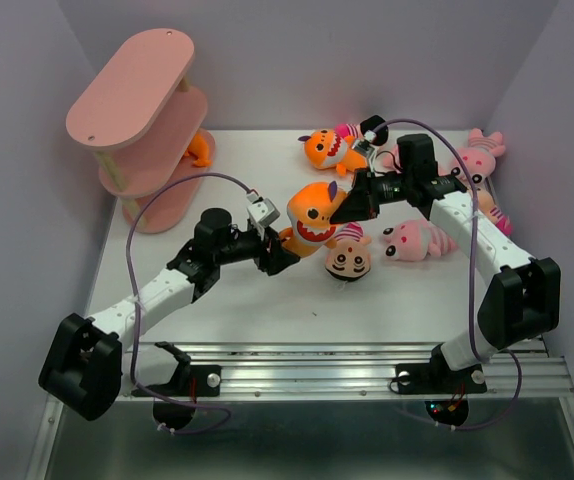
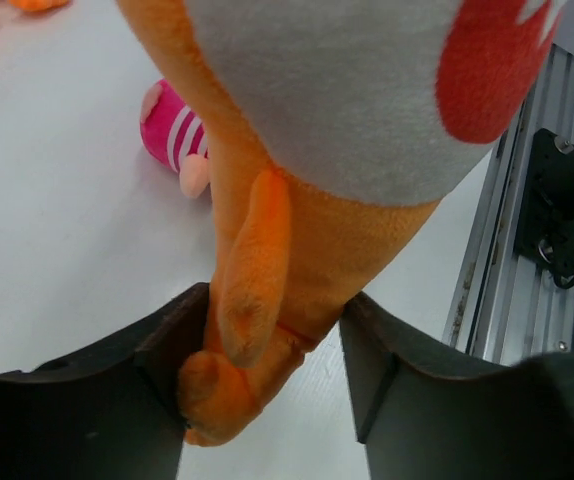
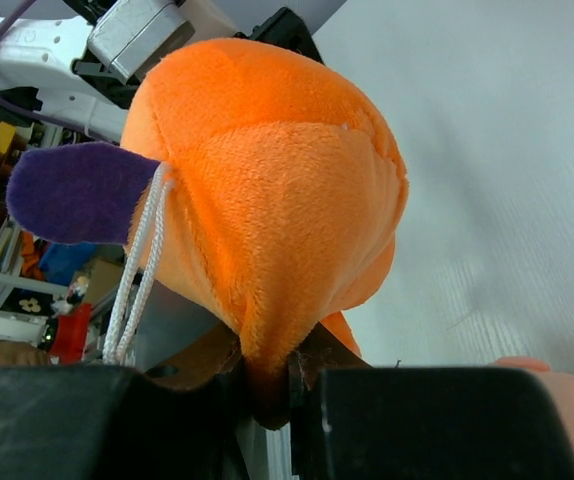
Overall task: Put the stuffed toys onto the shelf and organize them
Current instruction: Pass the stuffed toy from the right arm to the left
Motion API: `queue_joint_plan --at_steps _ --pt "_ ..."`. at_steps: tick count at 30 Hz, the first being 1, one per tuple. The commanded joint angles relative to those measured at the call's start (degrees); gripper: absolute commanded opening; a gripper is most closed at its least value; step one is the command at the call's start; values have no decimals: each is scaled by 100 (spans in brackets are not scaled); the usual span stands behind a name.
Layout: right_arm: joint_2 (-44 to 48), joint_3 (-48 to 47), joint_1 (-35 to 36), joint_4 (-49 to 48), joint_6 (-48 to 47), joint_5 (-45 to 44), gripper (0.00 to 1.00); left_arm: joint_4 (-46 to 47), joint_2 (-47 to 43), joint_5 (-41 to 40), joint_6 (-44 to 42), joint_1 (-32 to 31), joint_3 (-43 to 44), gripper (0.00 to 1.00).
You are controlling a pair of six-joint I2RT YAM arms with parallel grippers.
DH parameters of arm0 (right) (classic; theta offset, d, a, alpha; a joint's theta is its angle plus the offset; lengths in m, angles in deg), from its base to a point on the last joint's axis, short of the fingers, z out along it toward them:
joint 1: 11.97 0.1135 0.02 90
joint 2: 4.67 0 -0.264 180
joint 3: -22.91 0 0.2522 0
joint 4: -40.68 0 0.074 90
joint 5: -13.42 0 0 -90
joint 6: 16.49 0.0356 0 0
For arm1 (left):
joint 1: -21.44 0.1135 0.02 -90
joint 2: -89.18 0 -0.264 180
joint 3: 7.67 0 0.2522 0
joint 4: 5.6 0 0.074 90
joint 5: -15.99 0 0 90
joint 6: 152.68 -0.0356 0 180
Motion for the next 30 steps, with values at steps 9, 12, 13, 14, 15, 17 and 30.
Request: queue_joint_plan --at_steps 9,12,13,14,15,17,30 --pt "234 12 -84 -119 -79 -214 5 349 -161 -182 355 -114 247 0" --pt "269 65 -85 -119 -167 -346 13 218 -381 -349 522 -114 167 0" --pt "286 74 -137 -102 -194 -390 16 147 -416 -410 575 -114 158 0" --pt "295 91 -138 -101 -229 -477 20 68 -503 -463 619 -114 167 0" --pt "313 109 -138 -101 -299 -530 27 -20 -539 -568 706 -114 176 0" --pt "348 135 -190 -101 -369 -688 33 -318 -601 -718 821 -114 193 0" --pt "585 179 -595 -119 -827 -1664 87 -1593 -820 -1878 1594 -114 308 0"
